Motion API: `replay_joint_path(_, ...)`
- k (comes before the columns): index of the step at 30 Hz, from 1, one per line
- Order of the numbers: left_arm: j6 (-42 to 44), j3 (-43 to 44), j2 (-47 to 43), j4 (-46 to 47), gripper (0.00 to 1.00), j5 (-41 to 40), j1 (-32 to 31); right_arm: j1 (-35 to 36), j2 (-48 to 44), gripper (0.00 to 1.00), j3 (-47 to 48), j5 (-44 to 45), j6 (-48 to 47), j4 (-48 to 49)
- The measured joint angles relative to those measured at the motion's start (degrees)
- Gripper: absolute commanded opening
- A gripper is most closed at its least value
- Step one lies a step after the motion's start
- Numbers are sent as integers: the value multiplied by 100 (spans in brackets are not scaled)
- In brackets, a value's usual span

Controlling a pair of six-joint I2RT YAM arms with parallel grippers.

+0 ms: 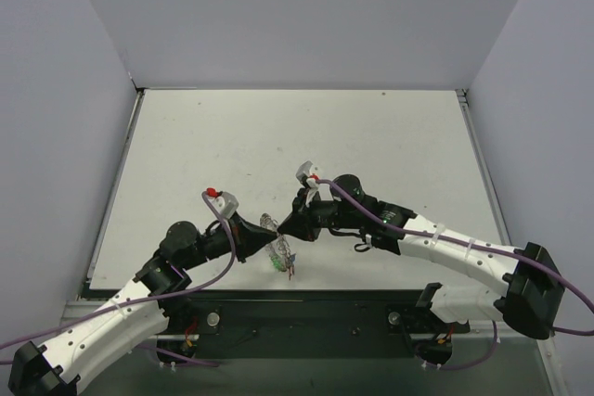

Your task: Put the keys on the keyring

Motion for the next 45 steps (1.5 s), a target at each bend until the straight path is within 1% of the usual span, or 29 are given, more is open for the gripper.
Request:
replay_joint_path(13, -278, -2, -177, 35, 0, -157, 0, 15, -109, 0, -109, 109, 37, 262)
replay_joint_path(22, -518, -227, -221, 374, 0, -164, 0, 44, -140, 0, -188, 175, 70, 310)
replay_joint_path(37, -715, -267, -391, 549, 0, -173, 0, 48, -352, 0, -358, 192, 149, 564)
replay_joint_path(45, -883, -354, -424, 796, 0, -136, 44, 48, -435, 0, -417, 245, 149, 656)
